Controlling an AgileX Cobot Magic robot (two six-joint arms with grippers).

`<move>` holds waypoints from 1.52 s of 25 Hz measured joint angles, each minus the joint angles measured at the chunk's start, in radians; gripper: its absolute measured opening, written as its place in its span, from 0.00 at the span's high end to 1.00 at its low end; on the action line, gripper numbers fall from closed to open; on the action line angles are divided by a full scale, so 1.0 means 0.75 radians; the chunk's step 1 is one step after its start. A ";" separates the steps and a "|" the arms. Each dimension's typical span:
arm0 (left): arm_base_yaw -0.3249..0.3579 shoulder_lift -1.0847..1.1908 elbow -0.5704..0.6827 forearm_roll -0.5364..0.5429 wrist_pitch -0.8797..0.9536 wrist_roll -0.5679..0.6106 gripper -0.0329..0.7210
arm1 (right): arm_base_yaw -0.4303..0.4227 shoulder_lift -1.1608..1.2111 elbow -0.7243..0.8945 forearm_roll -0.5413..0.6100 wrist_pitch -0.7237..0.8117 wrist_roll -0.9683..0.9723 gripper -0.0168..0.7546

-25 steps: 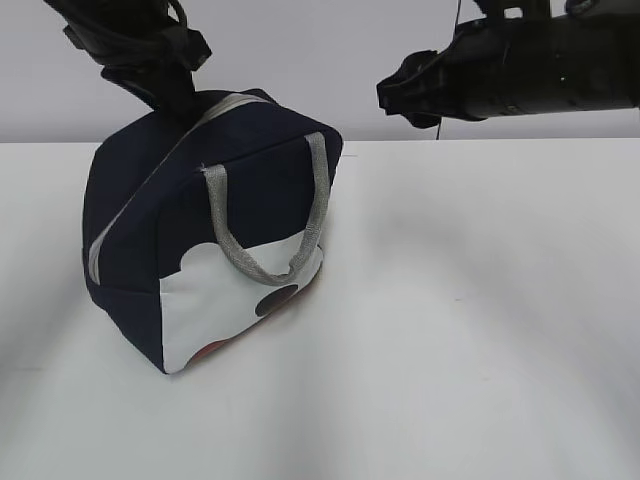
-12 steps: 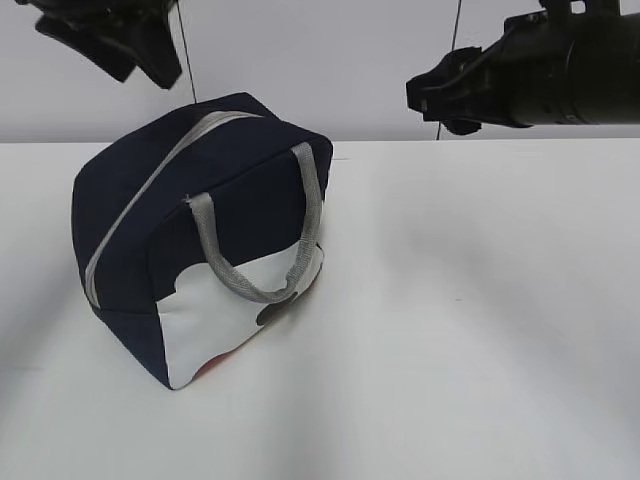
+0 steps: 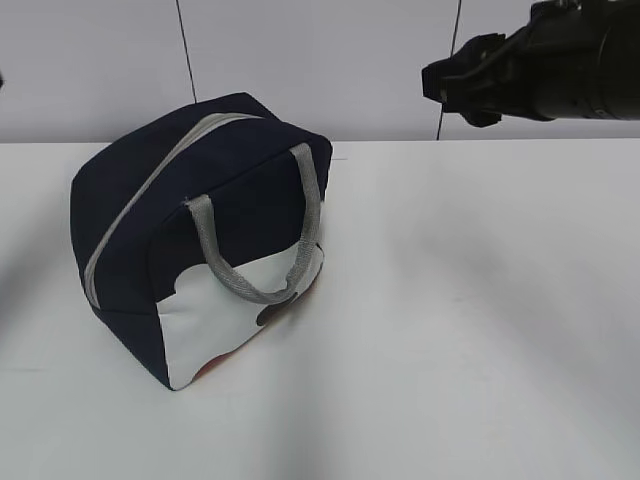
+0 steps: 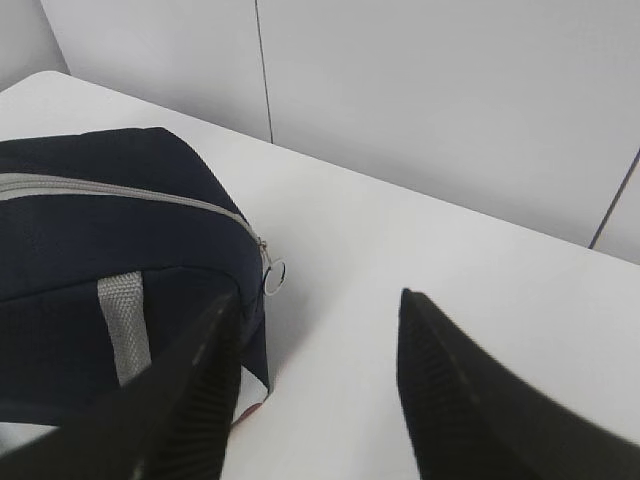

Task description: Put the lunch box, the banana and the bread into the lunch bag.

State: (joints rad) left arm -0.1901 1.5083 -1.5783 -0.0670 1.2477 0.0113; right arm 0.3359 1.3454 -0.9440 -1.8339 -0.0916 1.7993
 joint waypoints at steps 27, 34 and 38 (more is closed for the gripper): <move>0.058 -1.434 1.217 0.031 -0.117 -0.001 0.40 | 0.000 0.000 0.000 0.000 0.010 -0.003 0.47; 0.058 -1.774 1.396 0.014 -0.192 -0.001 0.46 | 0.000 0.000 0.000 0.000 0.027 -0.003 0.47; 0.058 -1.961 1.396 0.011 -0.197 -0.001 0.51 | 0.000 0.000 0.000 0.000 0.027 -0.003 0.47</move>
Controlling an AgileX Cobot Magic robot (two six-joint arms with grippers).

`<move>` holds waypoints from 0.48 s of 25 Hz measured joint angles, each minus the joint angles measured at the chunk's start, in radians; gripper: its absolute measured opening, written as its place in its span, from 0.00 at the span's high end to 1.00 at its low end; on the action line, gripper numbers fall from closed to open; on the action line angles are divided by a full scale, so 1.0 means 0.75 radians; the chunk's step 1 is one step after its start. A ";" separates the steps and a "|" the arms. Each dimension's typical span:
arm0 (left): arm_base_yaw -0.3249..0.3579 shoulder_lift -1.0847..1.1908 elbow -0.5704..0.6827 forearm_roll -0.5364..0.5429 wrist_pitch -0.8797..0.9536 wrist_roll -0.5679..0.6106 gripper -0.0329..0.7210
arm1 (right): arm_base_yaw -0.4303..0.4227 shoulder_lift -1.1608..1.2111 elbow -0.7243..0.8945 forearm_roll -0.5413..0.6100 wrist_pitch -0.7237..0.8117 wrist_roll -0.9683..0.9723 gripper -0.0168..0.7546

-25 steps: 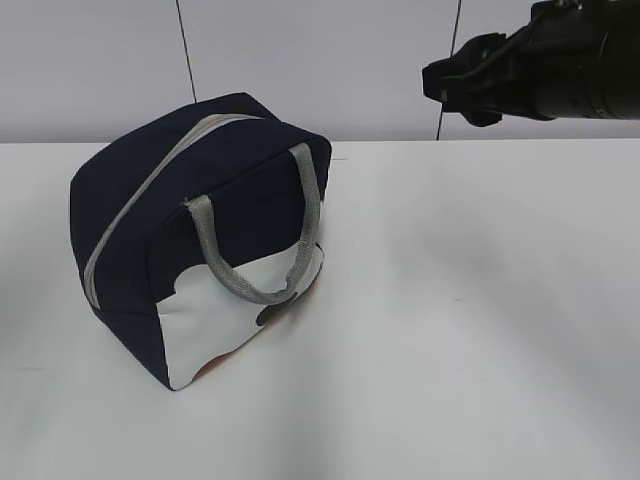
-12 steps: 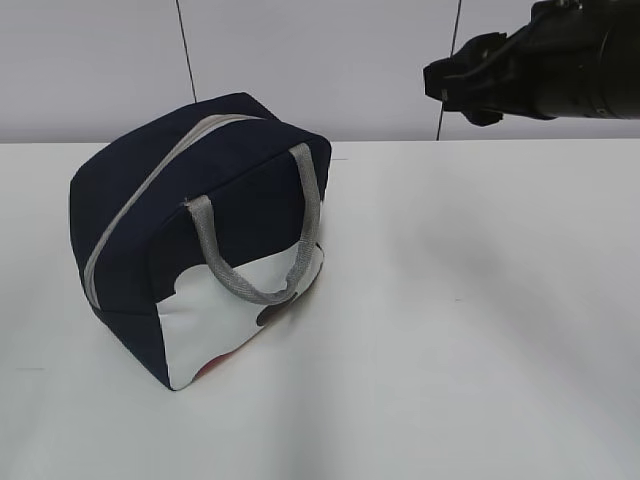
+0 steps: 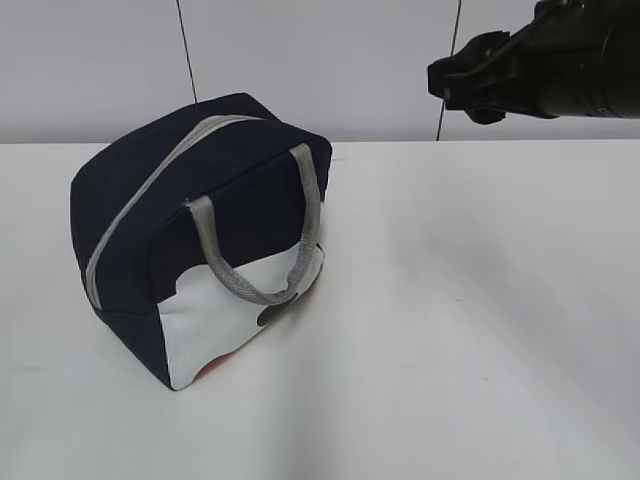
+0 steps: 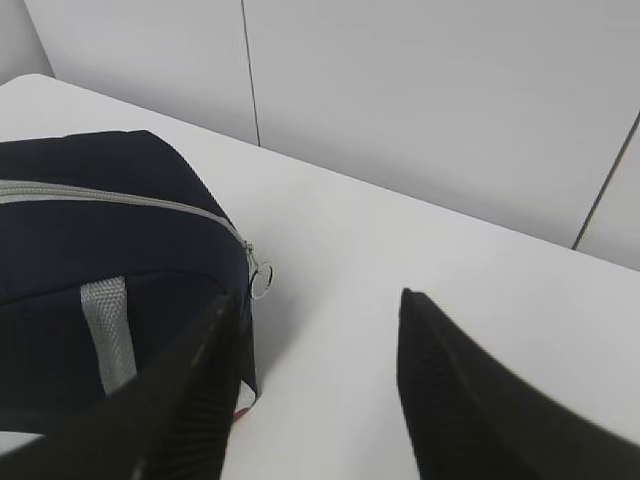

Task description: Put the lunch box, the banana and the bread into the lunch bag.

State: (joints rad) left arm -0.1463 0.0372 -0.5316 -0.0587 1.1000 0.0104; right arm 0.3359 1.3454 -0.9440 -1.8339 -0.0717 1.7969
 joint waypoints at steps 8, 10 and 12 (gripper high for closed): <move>0.000 -0.033 0.003 0.000 -0.004 0.000 0.56 | 0.000 0.000 0.003 0.000 0.008 0.000 0.47; 0.000 -0.033 0.003 0.010 -0.004 0.000 0.56 | 0.000 0.000 0.003 0.000 0.008 0.000 0.47; 0.005 -0.033 0.003 0.028 -0.004 0.000 0.56 | 0.000 0.000 0.003 0.000 0.008 0.000 0.47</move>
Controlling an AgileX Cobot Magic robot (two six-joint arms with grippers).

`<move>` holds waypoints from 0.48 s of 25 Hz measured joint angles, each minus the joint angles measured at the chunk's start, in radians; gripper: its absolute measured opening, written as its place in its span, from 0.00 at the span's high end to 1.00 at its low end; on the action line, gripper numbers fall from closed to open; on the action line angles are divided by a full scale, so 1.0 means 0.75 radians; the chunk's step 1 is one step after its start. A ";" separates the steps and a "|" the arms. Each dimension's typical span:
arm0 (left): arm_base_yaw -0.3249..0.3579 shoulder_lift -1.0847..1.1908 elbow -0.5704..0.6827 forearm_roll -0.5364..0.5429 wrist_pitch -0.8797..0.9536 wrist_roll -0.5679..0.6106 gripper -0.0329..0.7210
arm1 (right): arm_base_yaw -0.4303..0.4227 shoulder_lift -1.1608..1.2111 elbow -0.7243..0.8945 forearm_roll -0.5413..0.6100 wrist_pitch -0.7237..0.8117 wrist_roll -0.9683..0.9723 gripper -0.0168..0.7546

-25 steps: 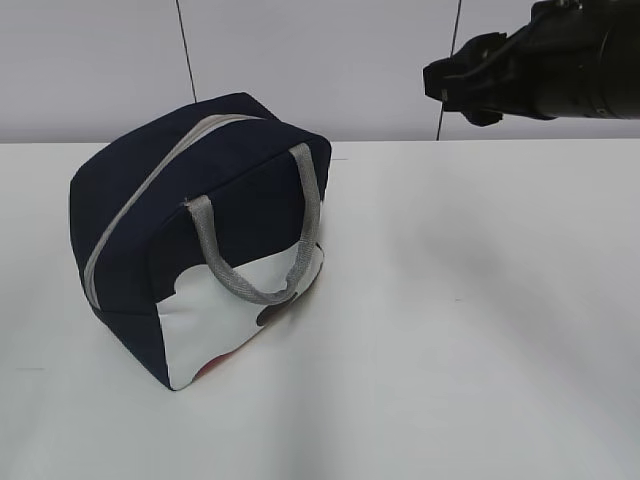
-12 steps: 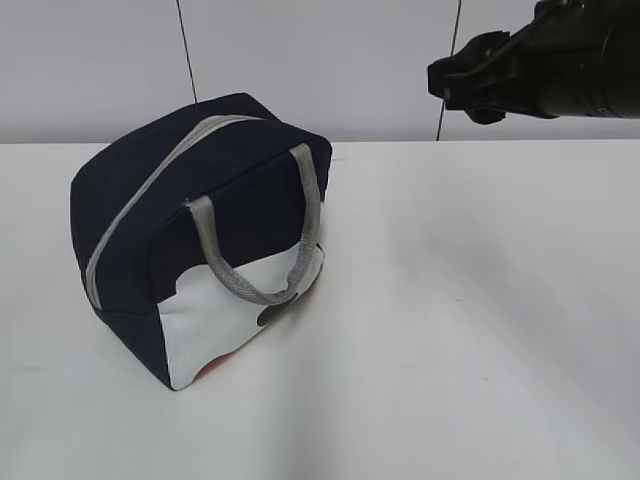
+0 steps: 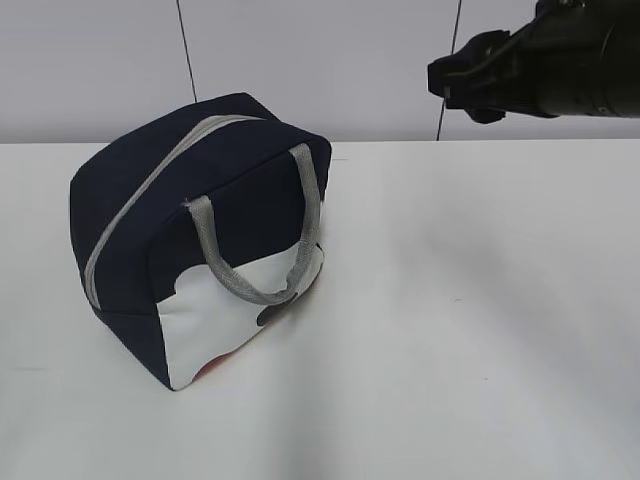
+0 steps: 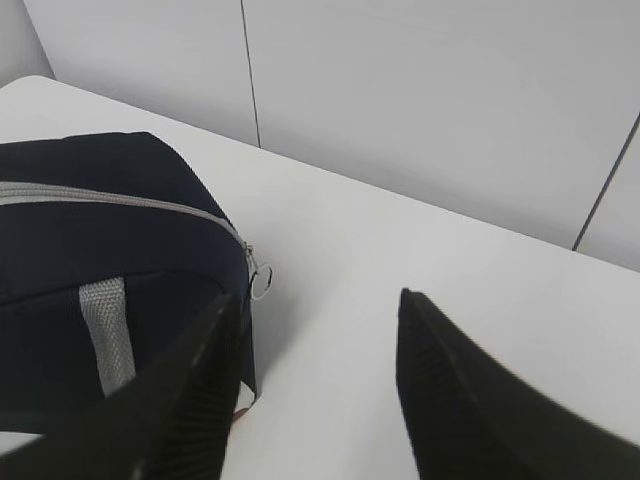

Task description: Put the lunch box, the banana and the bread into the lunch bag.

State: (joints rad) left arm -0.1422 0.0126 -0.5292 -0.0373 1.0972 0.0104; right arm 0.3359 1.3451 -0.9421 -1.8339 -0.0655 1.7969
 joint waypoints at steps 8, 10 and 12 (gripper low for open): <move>0.199 0.000 0.000 0.006 0.000 0.000 0.56 | 0.000 0.000 0.000 0.000 0.000 0.000 0.47; 0.204 0.000 0.000 0.006 0.000 0.000 0.56 | 0.000 0.000 0.000 0.000 0.000 0.000 0.47; 0.207 0.000 0.000 0.006 0.000 0.000 0.56 | 0.000 0.000 0.000 0.000 0.000 0.000 0.47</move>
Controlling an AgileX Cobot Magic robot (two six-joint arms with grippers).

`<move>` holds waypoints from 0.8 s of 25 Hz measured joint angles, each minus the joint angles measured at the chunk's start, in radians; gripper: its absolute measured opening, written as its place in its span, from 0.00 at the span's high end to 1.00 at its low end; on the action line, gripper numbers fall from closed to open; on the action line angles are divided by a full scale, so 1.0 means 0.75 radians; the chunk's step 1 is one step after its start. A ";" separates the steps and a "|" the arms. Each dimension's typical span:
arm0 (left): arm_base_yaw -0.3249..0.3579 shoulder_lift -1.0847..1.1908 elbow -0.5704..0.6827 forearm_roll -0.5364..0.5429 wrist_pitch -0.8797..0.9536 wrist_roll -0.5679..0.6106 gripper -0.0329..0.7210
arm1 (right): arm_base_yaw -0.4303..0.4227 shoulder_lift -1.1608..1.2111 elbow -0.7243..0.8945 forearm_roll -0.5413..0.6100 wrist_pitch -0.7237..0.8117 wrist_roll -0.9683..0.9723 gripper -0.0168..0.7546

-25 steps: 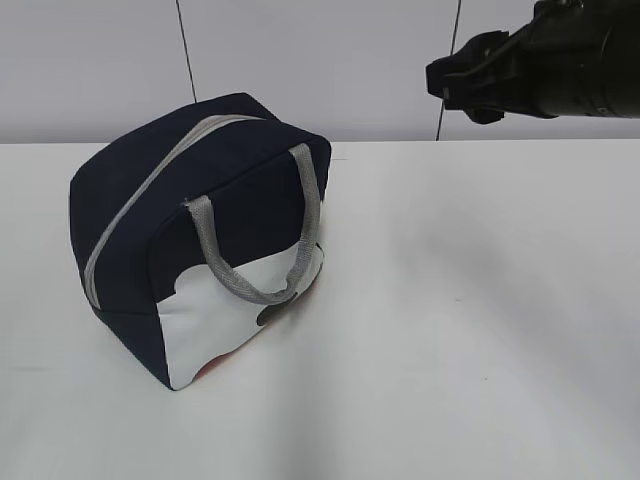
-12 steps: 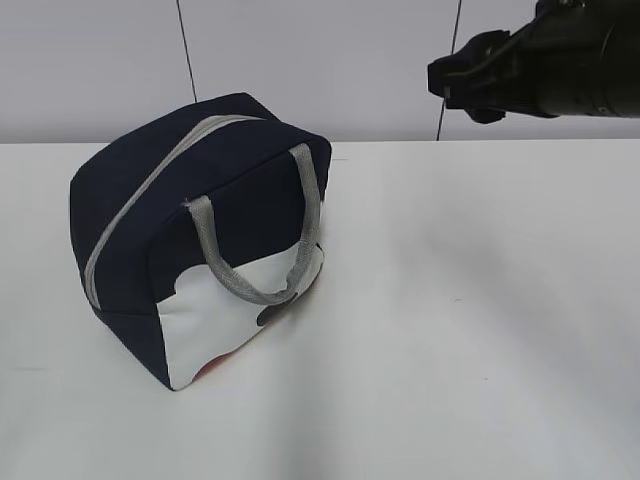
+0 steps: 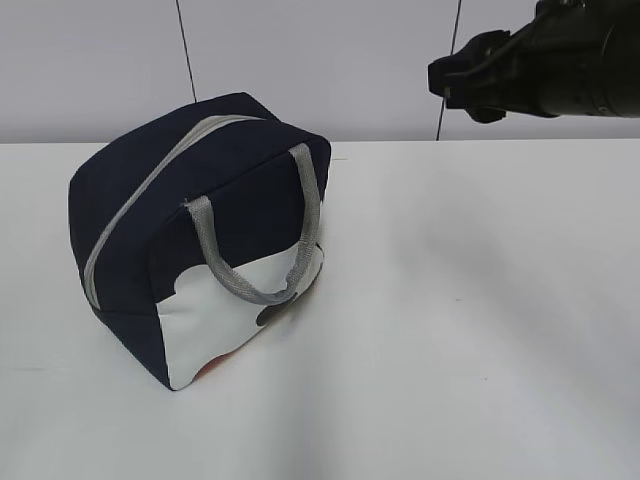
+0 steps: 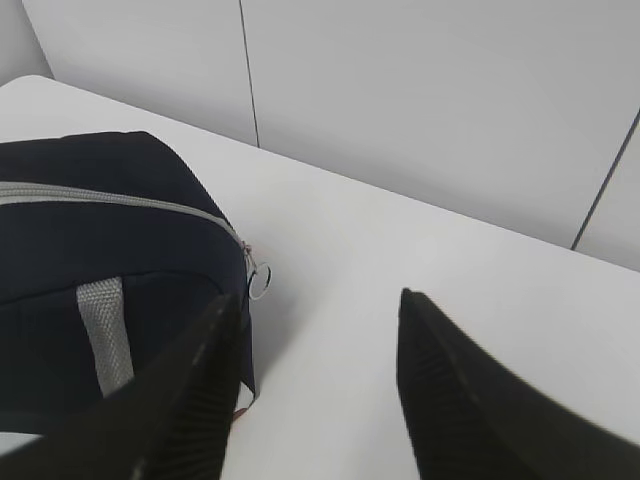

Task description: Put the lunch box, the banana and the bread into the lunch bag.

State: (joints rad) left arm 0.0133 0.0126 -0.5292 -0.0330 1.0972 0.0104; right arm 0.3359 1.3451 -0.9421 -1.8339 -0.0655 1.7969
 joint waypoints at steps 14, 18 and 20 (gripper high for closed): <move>0.002 0.000 0.000 0.000 0.000 0.000 0.61 | 0.000 0.000 0.000 0.005 0.119 0.000 0.47; 0.002 0.000 0.000 0.000 0.000 0.000 0.62 | 0.000 0.000 0.009 0.005 0.122 0.000 0.47; 0.002 0.000 0.000 0.000 0.000 0.000 0.63 | 0.000 0.000 0.014 0.021 0.135 -0.070 0.47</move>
State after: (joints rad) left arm 0.0148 0.0126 -0.5292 -0.0330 1.0972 0.0104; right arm 0.3359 1.3451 -0.9318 -1.8180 0.0359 1.7441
